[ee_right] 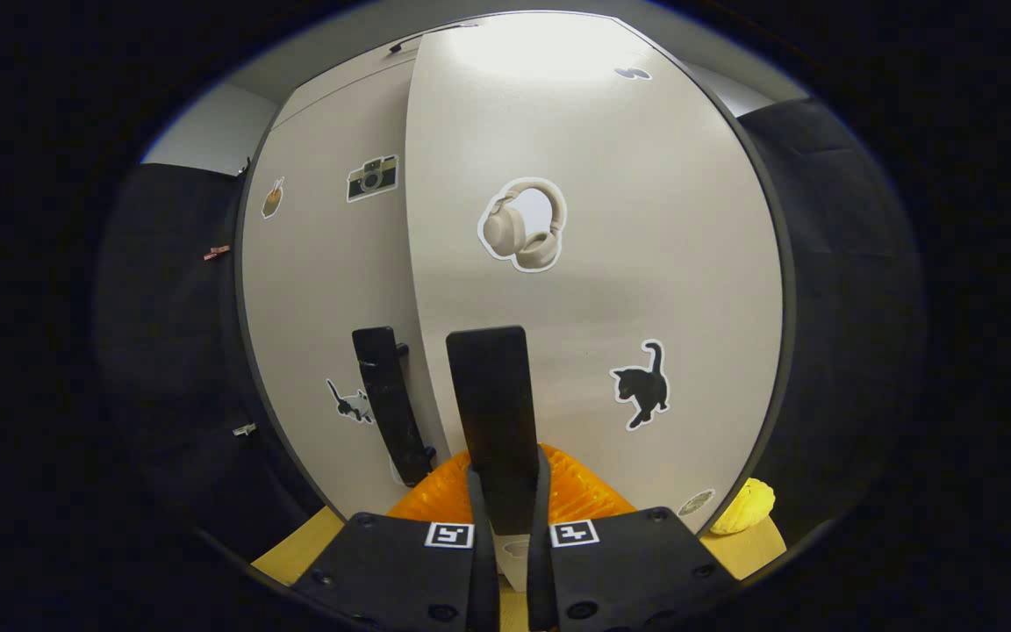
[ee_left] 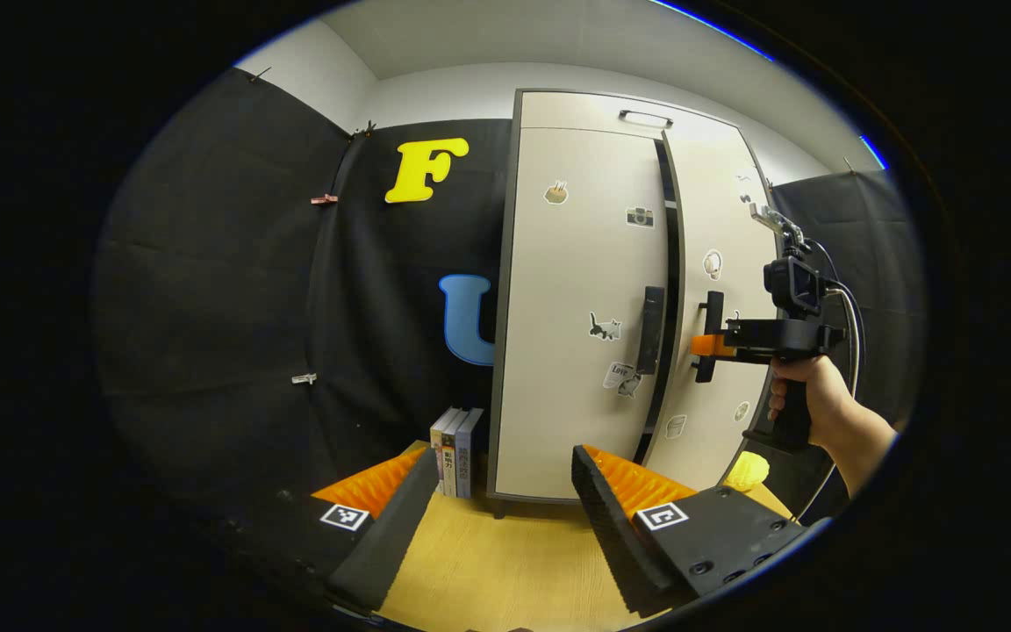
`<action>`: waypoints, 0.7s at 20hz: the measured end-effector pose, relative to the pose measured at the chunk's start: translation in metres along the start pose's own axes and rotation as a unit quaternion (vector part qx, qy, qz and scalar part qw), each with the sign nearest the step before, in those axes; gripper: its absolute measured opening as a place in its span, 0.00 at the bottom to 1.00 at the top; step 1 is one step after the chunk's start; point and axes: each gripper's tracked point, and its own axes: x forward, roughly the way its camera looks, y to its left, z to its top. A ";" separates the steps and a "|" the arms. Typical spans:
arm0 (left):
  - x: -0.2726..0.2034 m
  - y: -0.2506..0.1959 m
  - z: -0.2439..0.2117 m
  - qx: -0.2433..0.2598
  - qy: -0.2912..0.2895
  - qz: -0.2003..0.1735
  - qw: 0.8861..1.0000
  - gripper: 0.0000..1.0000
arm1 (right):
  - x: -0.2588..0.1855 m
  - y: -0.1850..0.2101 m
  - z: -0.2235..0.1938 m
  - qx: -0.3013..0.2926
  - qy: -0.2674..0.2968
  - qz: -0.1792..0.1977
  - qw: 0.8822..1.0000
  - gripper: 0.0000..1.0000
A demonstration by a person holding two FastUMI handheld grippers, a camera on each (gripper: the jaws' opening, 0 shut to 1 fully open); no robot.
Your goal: Open the right door of the double-door shoe cabinet with the right hand, and open the left door with the left hand.
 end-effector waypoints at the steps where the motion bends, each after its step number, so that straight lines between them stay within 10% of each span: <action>1: -0.002 -0.002 0.000 0.001 0.001 -0.005 1.000 0.95 | -0.005 -0.003 0.000 0.000 0.000 -0.001 1.000 0.17; 14: 0.004 -0.040 0.013 0.032 -0.009 -0.092 0.995 0.95 | -0.072 -0.047 0.004 -0.005 -0.012 -0.035 0.999 0.16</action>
